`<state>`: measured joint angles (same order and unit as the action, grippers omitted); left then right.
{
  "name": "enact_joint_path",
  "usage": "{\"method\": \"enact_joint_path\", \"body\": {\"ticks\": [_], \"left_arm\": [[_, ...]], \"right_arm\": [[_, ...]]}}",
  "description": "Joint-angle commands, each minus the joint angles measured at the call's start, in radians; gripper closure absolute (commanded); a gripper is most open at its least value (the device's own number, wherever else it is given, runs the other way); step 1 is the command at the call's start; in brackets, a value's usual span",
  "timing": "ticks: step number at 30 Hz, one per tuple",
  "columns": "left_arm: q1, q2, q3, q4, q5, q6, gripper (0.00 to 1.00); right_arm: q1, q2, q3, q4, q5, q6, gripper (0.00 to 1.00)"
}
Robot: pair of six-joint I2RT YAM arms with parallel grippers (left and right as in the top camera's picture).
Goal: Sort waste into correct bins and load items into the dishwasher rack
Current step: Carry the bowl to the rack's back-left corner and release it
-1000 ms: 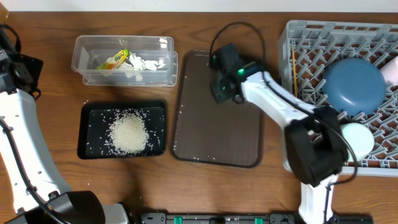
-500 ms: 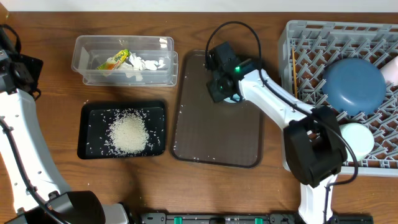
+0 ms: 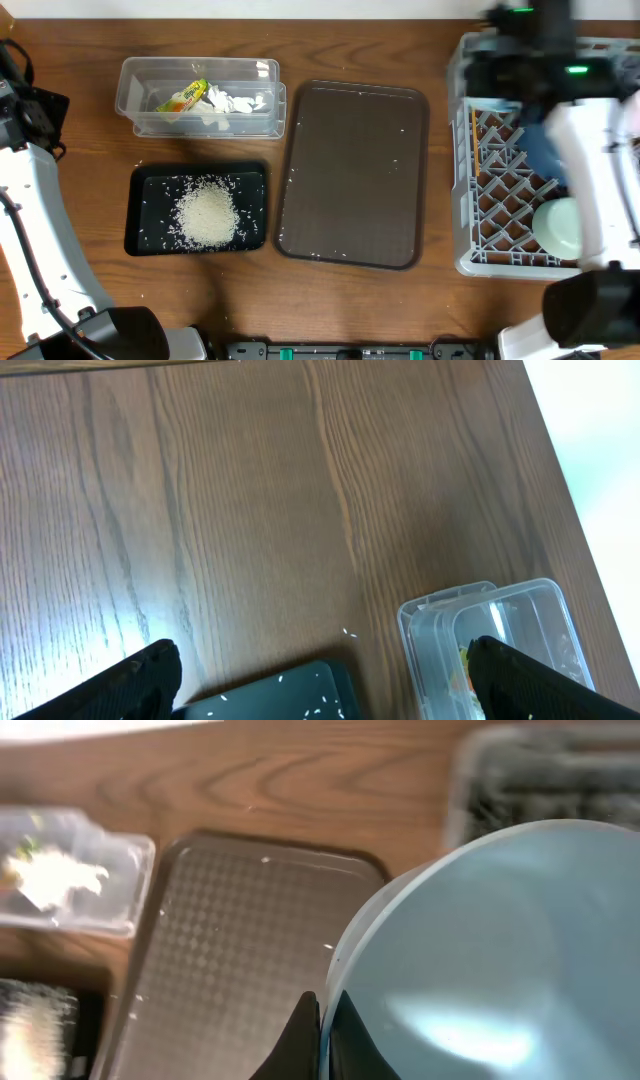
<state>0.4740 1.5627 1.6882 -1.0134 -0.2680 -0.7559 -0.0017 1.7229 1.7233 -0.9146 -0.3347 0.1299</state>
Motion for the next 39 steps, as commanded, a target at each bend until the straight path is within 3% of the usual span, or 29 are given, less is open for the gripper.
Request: {"method": "enact_joint_path", "body": {"ticks": [1, 7, 10, 16, 19, 23, 39], "left_arm": [[0.002, 0.000, -0.003, 0.000, -0.006, -0.001, 0.07], [0.002, 0.000, -0.003, 0.000, -0.006, -0.001, 0.07], [0.002, 0.000, -0.003, 0.000, -0.006, -0.001, 0.07], [0.002, 0.000, -0.003, 0.000, -0.006, -0.001, 0.07], [0.002, 0.000, -0.003, 0.000, -0.006, -0.001, 0.07], [0.002, 0.000, -0.003, 0.000, -0.006, -0.001, 0.07], [0.002, 0.000, -0.003, 0.000, -0.006, -0.001, 0.07]], "right_arm": [[-0.155, 0.016, -0.021, 0.001, -0.402, -0.026, 0.99], [-0.331, 0.070, -0.110, 0.214, -0.734, -0.060, 0.99], [-0.350, 0.111, -0.151, 0.340, -0.770, -0.019, 0.99], [-0.344, 0.258, -0.182, 0.684, -0.845, 0.182, 0.99], [-0.344, 0.343, -0.182, 0.922, -0.917, 0.349, 0.99], [-0.344, 0.423, -0.182, 1.106, -0.920, 0.504, 0.99], [-0.381, 0.499, -0.181, 1.160, -0.895, 0.570, 0.99]]}}
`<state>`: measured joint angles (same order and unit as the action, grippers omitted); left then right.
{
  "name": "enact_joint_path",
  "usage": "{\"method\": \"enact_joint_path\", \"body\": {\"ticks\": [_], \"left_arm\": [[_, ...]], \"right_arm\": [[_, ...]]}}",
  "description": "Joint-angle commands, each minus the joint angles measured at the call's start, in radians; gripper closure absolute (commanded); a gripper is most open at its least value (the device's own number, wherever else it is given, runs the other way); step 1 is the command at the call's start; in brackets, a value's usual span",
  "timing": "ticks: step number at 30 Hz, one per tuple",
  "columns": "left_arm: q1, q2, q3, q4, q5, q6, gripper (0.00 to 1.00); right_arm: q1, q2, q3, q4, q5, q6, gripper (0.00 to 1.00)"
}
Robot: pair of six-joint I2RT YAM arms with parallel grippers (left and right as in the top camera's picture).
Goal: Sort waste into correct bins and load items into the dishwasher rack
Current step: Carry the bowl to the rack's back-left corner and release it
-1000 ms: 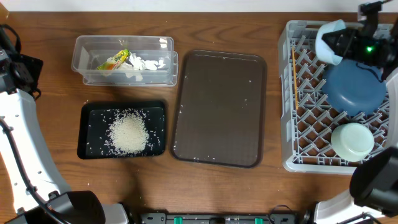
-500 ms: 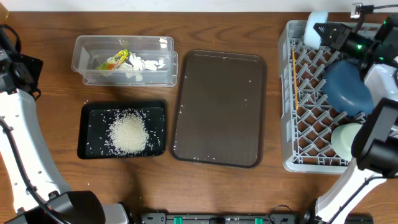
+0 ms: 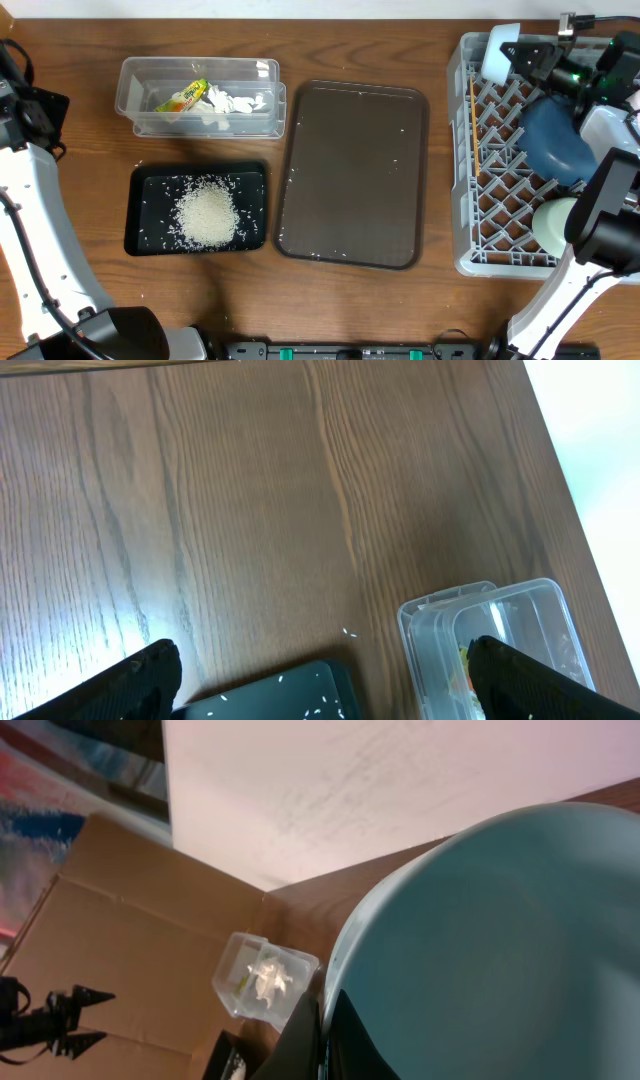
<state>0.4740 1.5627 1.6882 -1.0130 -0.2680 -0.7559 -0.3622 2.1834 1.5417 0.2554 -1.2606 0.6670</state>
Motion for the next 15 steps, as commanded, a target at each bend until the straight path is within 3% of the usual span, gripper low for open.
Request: {"method": "enact_joint_path", "body": {"ticks": [1, 10, 15], "left_arm": [[0.002, 0.000, -0.003, -0.001, -0.006, -0.001, 0.06], [0.002, 0.000, -0.003, -0.001, -0.006, -0.001, 0.07], [0.002, 0.000, -0.003, -0.001, -0.006, -0.001, 0.07]], "right_arm": [[-0.026, 0.038, 0.001, -0.013, 0.031, 0.037, 0.99], [-0.059, 0.038, 0.001, -0.100, 0.042, 0.046, 0.99], [-0.064, 0.037, 0.001, -0.158, 0.084, 0.045, 0.91]]}}
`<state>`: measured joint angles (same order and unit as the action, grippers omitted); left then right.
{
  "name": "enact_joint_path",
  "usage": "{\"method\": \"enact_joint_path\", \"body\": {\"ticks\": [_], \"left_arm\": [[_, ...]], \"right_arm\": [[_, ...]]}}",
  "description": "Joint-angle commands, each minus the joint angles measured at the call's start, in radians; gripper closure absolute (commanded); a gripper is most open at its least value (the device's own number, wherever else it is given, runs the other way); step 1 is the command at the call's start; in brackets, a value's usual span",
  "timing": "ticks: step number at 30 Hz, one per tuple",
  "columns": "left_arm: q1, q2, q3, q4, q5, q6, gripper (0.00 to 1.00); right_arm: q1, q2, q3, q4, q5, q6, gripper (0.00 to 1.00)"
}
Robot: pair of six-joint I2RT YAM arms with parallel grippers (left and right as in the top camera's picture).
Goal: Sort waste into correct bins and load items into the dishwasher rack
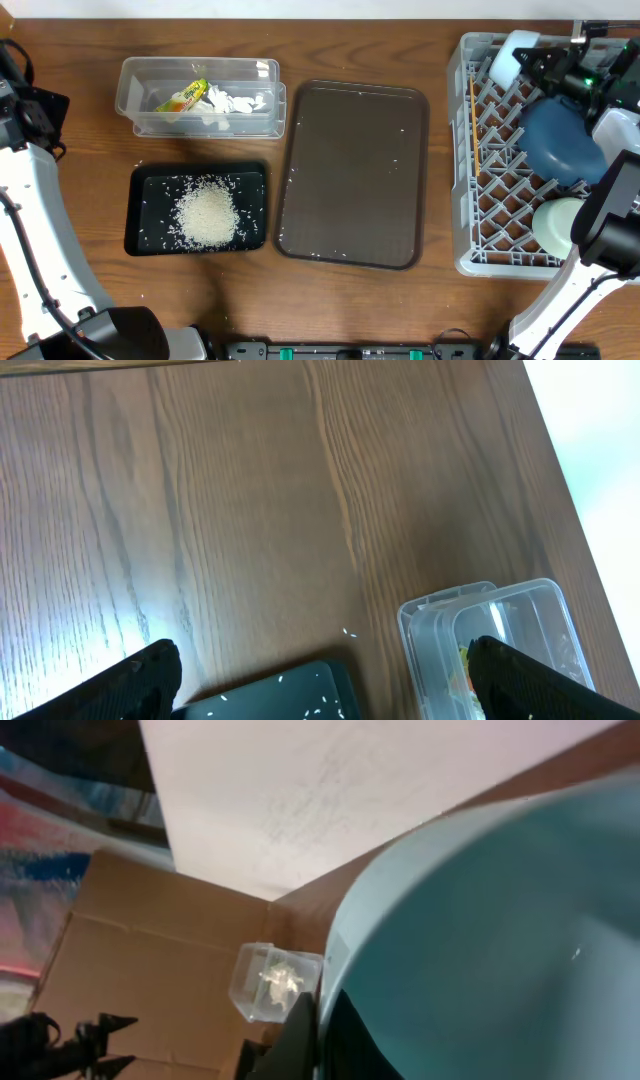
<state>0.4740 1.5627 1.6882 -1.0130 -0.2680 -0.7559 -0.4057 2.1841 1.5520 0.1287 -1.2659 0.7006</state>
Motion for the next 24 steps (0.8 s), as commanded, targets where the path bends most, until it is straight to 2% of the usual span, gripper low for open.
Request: {"method": "enact_joint_path", "body": {"ticks": [1, 5, 11, 15, 19, 24], "left_arm": [[0.002, 0.000, -0.003, -0.001, -0.006, -0.001, 0.07], [0.002, 0.000, -0.003, -0.001, -0.006, -0.001, 0.07], [0.002, 0.000, -0.003, -0.001, -0.006, -0.001, 0.07], [0.002, 0.000, -0.003, -0.001, -0.006, -0.001, 0.07], [0.002, 0.000, -0.003, -0.001, -0.006, -0.001, 0.07], [0.002, 0.000, -0.003, -0.001, -0.006, -0.001, 0.07]], "right_arm": [[-0.021, 0.033, -0.010, -0.042, 0.099, 0.011, 0.89], [-0.026, -0.010, -0.010, -0.130, 0.178, -0.030, 0.87], [-0.026, -0.166, -0.010, -0.442, 0.472, -0.190, 0.83], [-0.025, -0.276, -0.010, -0.609, 0.642, -0.246, 0.81], [-0.023, -0.372, -0.010, -0.693, 0.729, -0.267, 0.80], [-0.003, -0.456, -0.010, -0.717, 0.739, -0.272, 0.81]]}}
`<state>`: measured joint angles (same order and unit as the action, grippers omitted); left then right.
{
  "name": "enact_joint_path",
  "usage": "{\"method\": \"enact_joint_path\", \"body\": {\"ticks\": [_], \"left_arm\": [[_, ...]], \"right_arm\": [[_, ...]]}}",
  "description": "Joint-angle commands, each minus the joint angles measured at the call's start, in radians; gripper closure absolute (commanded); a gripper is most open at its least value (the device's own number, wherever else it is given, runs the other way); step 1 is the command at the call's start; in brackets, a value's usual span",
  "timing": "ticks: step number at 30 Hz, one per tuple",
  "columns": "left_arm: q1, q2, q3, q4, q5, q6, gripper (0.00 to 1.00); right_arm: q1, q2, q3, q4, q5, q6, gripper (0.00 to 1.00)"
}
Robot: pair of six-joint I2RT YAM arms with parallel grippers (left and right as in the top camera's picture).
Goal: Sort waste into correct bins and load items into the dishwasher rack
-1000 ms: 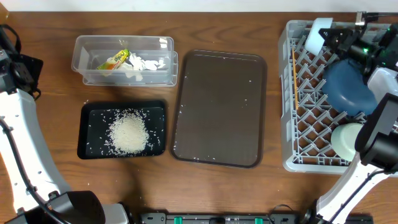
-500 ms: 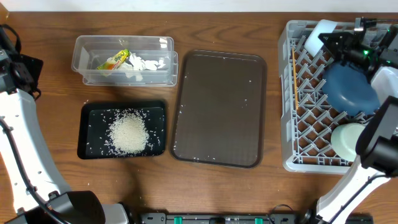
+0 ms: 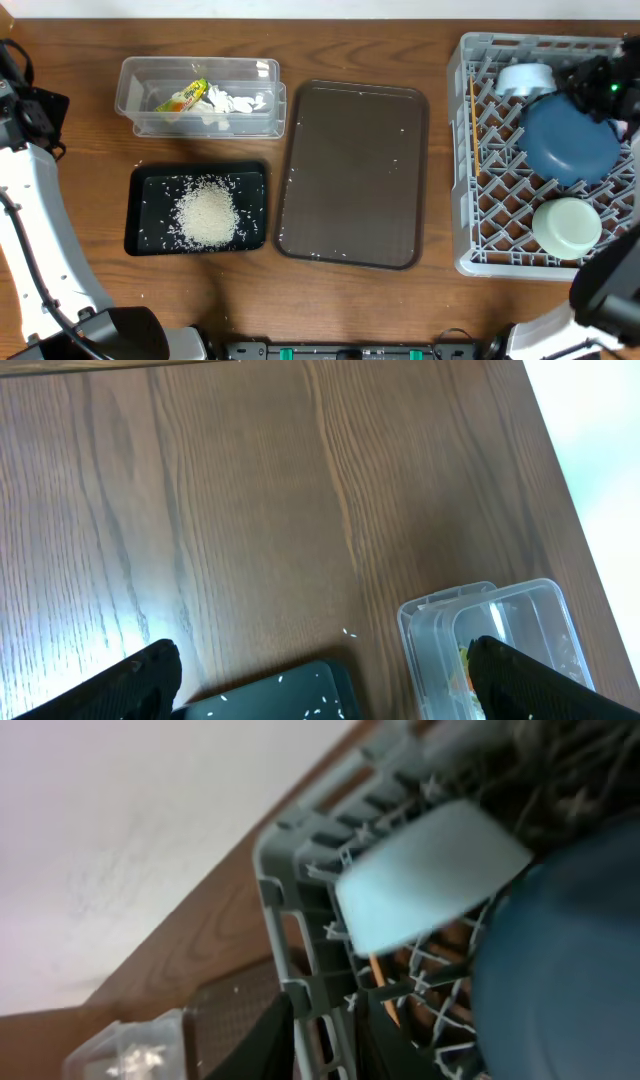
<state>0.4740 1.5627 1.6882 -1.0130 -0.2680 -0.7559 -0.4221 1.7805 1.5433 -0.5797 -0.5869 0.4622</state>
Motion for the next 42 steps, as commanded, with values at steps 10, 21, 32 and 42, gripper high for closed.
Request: {"method": "enact_joint_path", "body": {"ticks": [10, 21, 32, 42], "left_arm": [[0.002, 0.000, -0.003, -0.001, -0.006, -0.002, 0.07], [0.002, 0.000, -0.003, -0.001, -0.006, -0.002, 0.07], [0.002, 0.000, -0.003, -0.001, -0.006, -0.001, 0.07], [0.002, 0.000, -0.003, -0.001, -0.006, -0.001, 0.07]], "right_arm": [[0.163, -0.095, -0.001, -0.049, 0.270, -0.034, 0.76], [0.407, -0.072, -0.001, -0.125, 0.492, -0.053, 0.90], [0.720, -0.162, -0.001, -0.245, 0.546, -0.130, 0.81], [0.852, -0.162, -0.002, -0.476, 0.667, -0.130, 0.01]]}}
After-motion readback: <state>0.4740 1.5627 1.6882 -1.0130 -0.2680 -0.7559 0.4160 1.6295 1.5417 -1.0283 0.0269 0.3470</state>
